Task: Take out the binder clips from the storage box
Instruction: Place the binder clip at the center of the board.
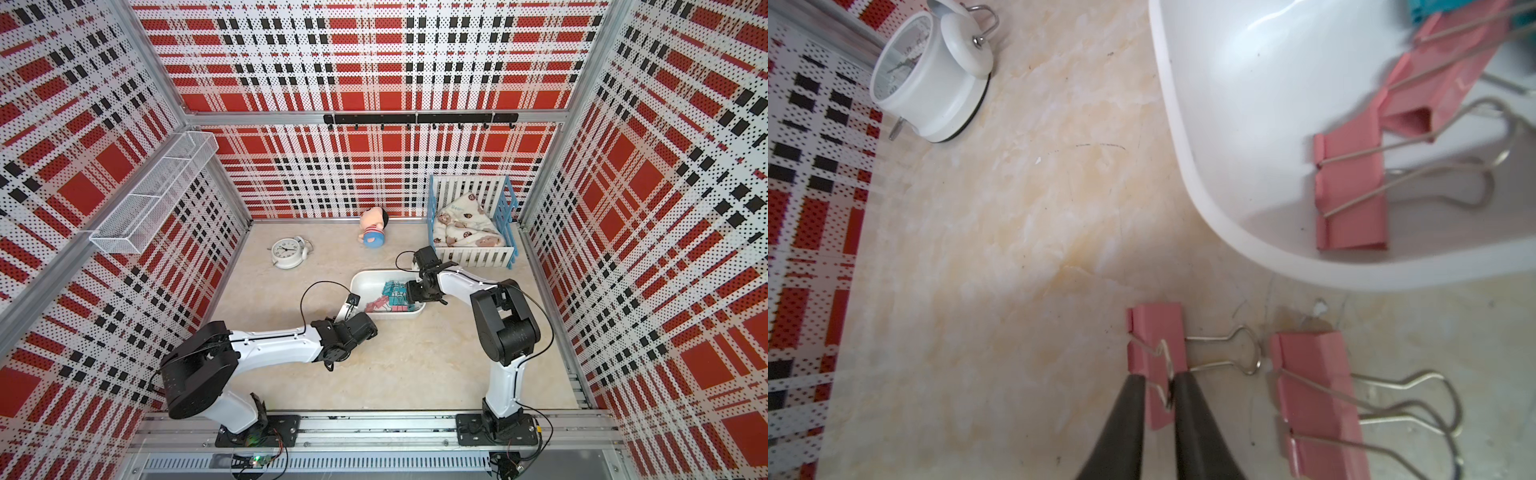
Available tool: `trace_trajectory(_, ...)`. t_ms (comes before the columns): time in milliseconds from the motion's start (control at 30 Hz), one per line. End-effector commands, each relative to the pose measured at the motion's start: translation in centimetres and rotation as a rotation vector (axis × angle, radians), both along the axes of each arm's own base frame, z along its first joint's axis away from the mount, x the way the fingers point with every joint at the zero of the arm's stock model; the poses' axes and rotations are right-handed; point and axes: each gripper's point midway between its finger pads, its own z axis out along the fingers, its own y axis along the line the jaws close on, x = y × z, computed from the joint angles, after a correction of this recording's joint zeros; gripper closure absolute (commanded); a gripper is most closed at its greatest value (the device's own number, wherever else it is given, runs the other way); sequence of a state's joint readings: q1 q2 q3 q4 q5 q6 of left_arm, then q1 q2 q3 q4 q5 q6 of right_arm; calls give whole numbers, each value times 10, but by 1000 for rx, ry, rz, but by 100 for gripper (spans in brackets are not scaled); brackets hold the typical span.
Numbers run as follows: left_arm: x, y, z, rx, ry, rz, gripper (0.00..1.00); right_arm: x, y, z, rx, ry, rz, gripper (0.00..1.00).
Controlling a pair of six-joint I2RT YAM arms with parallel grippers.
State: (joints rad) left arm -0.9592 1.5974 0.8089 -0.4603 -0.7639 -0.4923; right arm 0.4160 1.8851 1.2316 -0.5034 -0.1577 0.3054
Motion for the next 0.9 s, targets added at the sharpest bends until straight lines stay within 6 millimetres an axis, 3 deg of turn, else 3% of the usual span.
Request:
trace_trajectory(0, -2, -2, 1, 9, 5, 6, 68, 0, 6, -1, 7, 4, 21, 38)
trace_trajectory(200, 1, -9, 13, -26, -19, -1, 64, 1, 6, 3, 6, -1, 23, 37)
trace_trajectory(367, 4, -19, 40, -96, -71, -16, 63, 3, 7, 8, 9, -11, 23, 37)
trace_trajectory(700, 20, -81, 120, -409, -202, -274, 63, 2, 8, 14, 13, -17, 23, 36)
trace_trajectory(800, 31, -96, 134, -537, -210, -379, 65, 3, 7, 17, 12, -22, 22, 36)
trace_trajectory(867, 41, -100, 133, -550, -213, -413, 67, 3, 7, 20, 12, -29, 22, 36)
